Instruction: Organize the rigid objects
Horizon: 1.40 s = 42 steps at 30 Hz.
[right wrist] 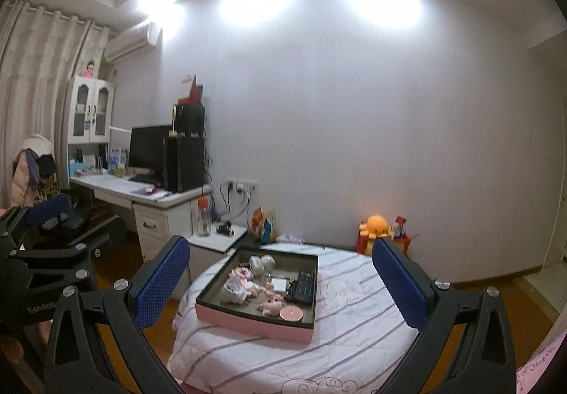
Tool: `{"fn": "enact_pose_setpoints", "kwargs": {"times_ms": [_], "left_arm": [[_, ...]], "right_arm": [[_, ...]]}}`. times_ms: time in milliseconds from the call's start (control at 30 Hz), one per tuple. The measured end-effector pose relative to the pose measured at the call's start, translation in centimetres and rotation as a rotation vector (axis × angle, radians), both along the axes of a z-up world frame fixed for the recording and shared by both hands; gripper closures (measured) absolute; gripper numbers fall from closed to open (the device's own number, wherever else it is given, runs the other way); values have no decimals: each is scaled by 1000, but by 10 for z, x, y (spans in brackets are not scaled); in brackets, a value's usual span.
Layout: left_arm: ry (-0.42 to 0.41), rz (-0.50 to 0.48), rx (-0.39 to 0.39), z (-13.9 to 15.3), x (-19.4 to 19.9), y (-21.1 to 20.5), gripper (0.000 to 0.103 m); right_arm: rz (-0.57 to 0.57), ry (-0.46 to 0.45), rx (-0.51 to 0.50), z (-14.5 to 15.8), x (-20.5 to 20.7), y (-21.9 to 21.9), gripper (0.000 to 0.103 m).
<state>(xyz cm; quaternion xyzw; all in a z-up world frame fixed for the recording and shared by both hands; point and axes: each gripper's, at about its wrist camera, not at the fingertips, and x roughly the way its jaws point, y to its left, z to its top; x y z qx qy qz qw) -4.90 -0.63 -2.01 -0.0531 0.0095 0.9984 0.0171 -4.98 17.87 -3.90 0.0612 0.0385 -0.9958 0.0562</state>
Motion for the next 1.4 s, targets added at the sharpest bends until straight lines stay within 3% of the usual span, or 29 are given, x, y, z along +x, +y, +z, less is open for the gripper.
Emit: {"fn": "enact_pose_setpoints", "kwargs": {"times_ms": [167,1400], "left_arm": [[31,-9,2,6,15,-1,0],[59,2,7,-7,15,2,0]], "right_arm": [[3,27,17,5,10,-6,0],[9,59,-3,1,18,-8,0]]}}
